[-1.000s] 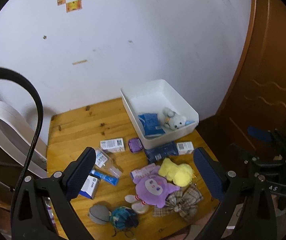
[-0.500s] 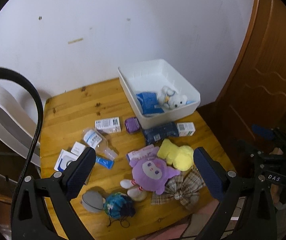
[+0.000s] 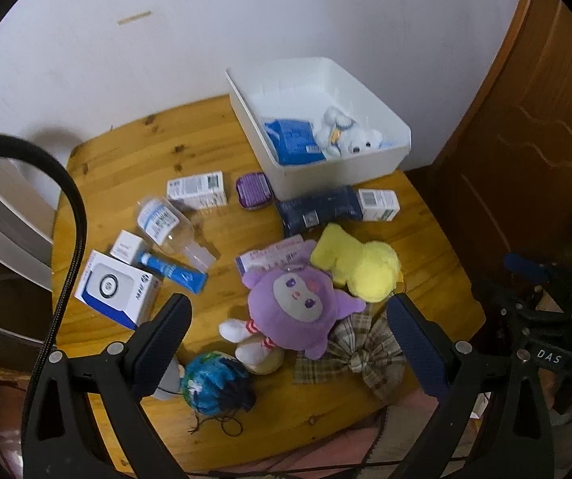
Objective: Organize objects
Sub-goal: 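Grasp the purple plush doll with the left tool while the right tool grasps the yellow duck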
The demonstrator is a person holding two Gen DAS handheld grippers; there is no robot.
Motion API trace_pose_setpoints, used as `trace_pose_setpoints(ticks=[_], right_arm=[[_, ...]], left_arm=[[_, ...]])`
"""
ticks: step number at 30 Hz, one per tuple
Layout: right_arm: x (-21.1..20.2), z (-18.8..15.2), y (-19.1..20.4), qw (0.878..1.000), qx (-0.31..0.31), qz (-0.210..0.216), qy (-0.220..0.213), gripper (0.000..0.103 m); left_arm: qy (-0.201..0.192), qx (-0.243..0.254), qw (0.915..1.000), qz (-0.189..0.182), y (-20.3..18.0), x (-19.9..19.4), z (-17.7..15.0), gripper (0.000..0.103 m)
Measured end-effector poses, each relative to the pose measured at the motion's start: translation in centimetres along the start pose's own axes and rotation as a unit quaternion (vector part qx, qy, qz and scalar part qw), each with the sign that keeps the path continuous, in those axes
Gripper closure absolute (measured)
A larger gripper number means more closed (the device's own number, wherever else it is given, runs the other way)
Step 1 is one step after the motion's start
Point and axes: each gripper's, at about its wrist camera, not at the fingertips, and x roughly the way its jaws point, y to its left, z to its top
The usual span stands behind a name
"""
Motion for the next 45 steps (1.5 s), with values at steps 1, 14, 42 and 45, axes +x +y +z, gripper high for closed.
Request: trace_pose_setpoints(ticks=[1,14,42,45], right_arm=[[0.3,-0.1,-0.2,1.000,0.004,0.003,0.003,0.024],[6.4,0.0,0.6,0.997,-0.044,0.017,0.062,0.024],[17.0,3.1,3.9,0.981,-0.135,0.031,0.139,0.024],[18.0,2.8,4.2,0.976,-0.140,0.038,0.162,0.024]], left_arm=[[0.004,-0.001,1.0000,0.001,-0.1,0.4,-0.1,0.004],[0.070,-0.006,0.9975,0.008,-1.5,7.0,-1.2,0.004],[0.141,-0.023,0.9894,0.027,-0.1,14.4,-2.1,0.005],[0.157,-0.021,0.9870,0.029,-0.2,15.0,-2.2,0.006]])
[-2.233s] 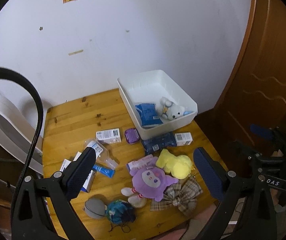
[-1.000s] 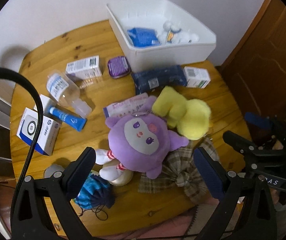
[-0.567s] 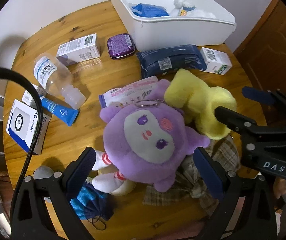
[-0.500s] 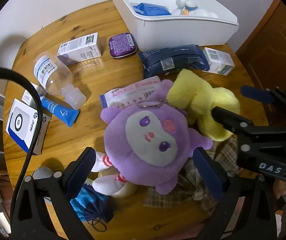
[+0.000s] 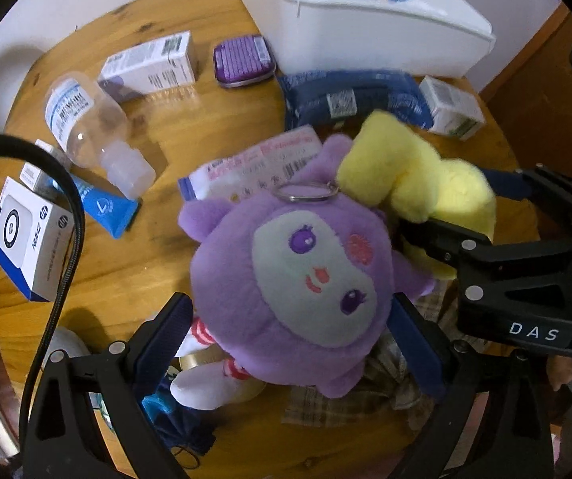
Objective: Organize objects
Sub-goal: 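Grasp the purple plush doll with the left tool while the right tool grasps the yellow duck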
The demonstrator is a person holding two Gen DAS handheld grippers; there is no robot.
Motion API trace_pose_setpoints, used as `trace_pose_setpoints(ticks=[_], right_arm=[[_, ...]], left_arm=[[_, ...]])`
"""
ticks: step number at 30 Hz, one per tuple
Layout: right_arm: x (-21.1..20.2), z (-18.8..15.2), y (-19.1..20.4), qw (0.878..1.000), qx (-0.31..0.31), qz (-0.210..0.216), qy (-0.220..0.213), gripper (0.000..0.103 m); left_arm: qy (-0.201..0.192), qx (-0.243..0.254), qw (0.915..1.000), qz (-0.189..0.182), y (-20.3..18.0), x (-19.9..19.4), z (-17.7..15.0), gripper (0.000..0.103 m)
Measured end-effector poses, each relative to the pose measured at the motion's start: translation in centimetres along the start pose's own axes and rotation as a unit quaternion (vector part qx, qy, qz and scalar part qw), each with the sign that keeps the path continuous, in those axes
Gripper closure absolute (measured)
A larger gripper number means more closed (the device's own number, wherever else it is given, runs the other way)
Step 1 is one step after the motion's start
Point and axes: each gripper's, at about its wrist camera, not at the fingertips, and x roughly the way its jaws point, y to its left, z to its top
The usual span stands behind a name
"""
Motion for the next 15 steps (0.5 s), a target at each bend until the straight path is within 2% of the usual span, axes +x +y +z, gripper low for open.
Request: trace_pose_setpoints(ticks=[2,6,15], right_arm=[[0.3,0.0,0.3,1.000,-0.005,0.008,0.006,0.031],[0.2,-0.2,0.7,1.000,-0.012,-0.001,0.000,0.034],[-1.3,-0.9,1.1,1.000,0.001,-0.005,-0.012,0.038]], left_arm=[[-0.004,0.010,0.9999,0.007,-0.2,-0.1,0.2,0.007],[-0.008,0.033,0.9992,0.020,-0.9,-0.1,0.5,0.012],[-0.024,0.023,0.9989,0.034,-0.8,-1.1,1.5,0.025]])
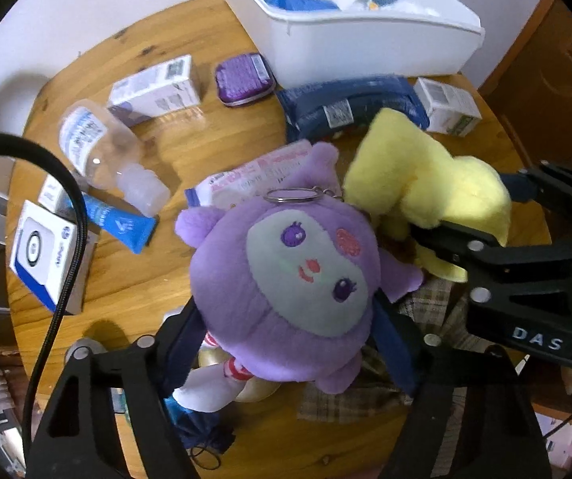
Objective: Organize objects
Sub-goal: 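Grasp the purple plush doll with the left tool while the right tool grasps the yellow duck, then carry the purple doll and yellow duck into the white tray and open both tools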
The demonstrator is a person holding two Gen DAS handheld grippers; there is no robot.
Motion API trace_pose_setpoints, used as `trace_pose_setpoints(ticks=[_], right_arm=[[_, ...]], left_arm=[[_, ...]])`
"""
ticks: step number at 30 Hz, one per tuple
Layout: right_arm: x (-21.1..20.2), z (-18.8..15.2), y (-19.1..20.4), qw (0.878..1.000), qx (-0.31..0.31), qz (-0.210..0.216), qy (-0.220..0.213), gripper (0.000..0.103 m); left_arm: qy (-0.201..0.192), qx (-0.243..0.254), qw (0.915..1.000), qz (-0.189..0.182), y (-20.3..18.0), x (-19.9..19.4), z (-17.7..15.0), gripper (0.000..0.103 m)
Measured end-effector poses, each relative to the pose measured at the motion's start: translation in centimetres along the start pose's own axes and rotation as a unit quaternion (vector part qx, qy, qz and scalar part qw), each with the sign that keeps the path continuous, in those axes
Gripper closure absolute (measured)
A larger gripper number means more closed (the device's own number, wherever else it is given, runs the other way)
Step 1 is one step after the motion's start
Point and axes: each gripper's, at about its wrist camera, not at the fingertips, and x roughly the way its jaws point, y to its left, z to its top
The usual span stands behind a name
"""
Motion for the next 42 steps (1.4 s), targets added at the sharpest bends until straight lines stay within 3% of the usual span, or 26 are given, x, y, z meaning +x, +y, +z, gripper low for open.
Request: trace_pose_setpoints(ticks=[8,16,25,32,38,42], right_arm=[[-6.1,0.1,-0.1,0.998,0.018,0.002,-0.058,0.038],[-12.9,3.3,-1.7,0.991,0.057,0.001,-0.125,0.038],[-18.6,9.8,-6.1,0.979,0.102,-0.029,-0.175,0.037],[-18.0,17.2,-9.8,0.971,0.141,-0.054,-0.185,0.037],[-14.9,23.5,-13.1,0.964,0.175,-0.066,-0.188,0.037],[-11.2,27.1,-15.3,0.964,0.199,-0.057,-0.167,0.036]], left_arm=[[-0.064,0.003,0.9979,-0.002,0.7,-6.1,1.3,0.025],[-0.161,0.027,0.9860,0.033,0.8,-14.2,3.3,0.025],[-0.217,0.010,0.9747,0.052,0.4,-18.8,11.3,0.025],[-0.221,-0.012,0.9738,0.052,0.9,-16.8,20.7,0.024],[-0.213,-0.018,0.9750,0.063,1.4,-11.1,28.0,0.024],[-0.187,-0.024,0.9795,0.070,1.8,-5.4,32.2,0.024]])
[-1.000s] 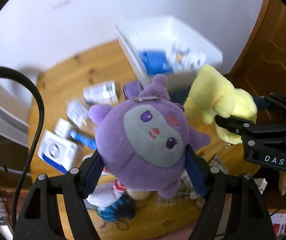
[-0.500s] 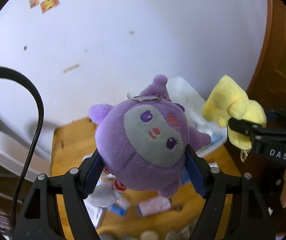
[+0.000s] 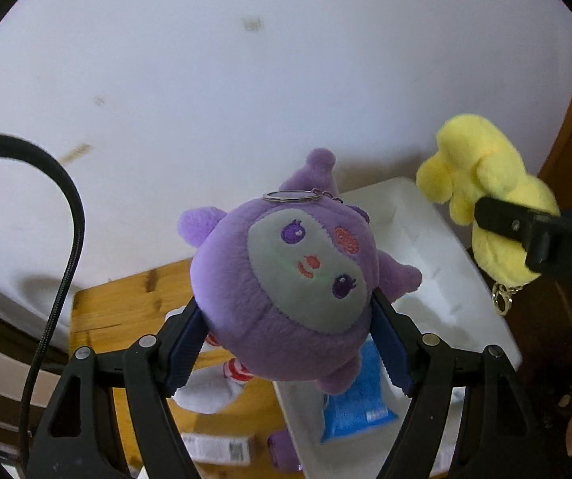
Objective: Organize objects
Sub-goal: 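Carry the purple doll and yellow duck into the white tray and open both tools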
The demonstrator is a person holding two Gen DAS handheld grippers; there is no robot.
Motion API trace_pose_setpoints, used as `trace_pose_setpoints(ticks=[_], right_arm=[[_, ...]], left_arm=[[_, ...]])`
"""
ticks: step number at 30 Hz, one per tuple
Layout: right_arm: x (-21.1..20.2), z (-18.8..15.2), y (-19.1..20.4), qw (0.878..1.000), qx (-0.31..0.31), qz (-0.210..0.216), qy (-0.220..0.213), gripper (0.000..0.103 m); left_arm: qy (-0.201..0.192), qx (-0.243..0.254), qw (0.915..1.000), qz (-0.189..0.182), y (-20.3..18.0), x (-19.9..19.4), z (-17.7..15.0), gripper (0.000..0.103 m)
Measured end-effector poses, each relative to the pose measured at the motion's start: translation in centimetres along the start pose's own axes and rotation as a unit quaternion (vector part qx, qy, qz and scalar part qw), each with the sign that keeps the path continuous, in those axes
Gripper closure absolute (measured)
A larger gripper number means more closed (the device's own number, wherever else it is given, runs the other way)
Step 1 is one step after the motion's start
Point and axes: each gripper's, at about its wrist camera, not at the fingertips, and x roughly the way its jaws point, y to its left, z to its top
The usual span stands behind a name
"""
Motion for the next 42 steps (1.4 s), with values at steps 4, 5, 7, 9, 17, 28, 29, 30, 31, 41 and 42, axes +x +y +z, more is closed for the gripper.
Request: trace_pose_setpoints(ticks=[4,5,7,9,17,28,29,30,31,41,42], right_arm=[[4.9,1.0,0.1,0.999,0.004,-0.006,0.031,0.036],[5.9,1.1,0.1,0.999,0.004,-0.008,0.039,0.036],[8.2,1.1,0.4,0.998,0.001,-0.015,0.056,0.036],[10.1,1.1,0.6,0.997,-0.004,-0.020,0.071,0.035],[13.4,1.0,0.6,0.995,-0.013,-0.016,0.094,0.032],[10.1,1.9,-0.2,0.998,-0.017,-0.008,0.058,0.025],[9.6,1.8,0.0,0.998,-0.026,-0.013,0.056,0.025],[9.4,1.3,1.5,0.998,-0.032,-0.017,0.055,0.025],[7.8,0.0,3.2,0.998,-0.039,-0.019,0.053,0.025],[0.2,-2.1,3.2,0.997,-0.070,-0.010,0.026,0.025],[-0.9,-2.5,3.5,0.997,-0.077,-0.011,0.022,0.025]], left_arm=[[0.022,-0.006,0.9997,0.005,-0.3,5.2,0.9,0.023],[0.028,-0.011,0.9996,0.003,-0.2,6.3,1.1,0.022],[0.044,-0.023,0.9988,0.000,0.0,8.8,1.5,0.020],[0.061,-0.030,0.9976,-0.009,0.1,10.7,1.9,0.019],[0.064,-0.032,0.9973,-0.020,0.0,14.0,3.2,0.019],[0.063,-0.023,0.9969,-0.041,1.2,11.4,1.2,0.012],[0.062,-0.027,0.9969,-0.041,1.5,11.0,1.3,0.012],[0.060,-0.030,0.9969,-0.040,1.9,10.4,0.8,0.012],[0.058,-0.034,0.9970,-0.039,2.4,9.8,0.3,0.012],[0.040,-0.053,0.9975,-0.025,2.0,4.2,-3.3,0.012],[0.037,-0.051,0.9977,-0.024,1.8,2.9,-3.5,0.012]])
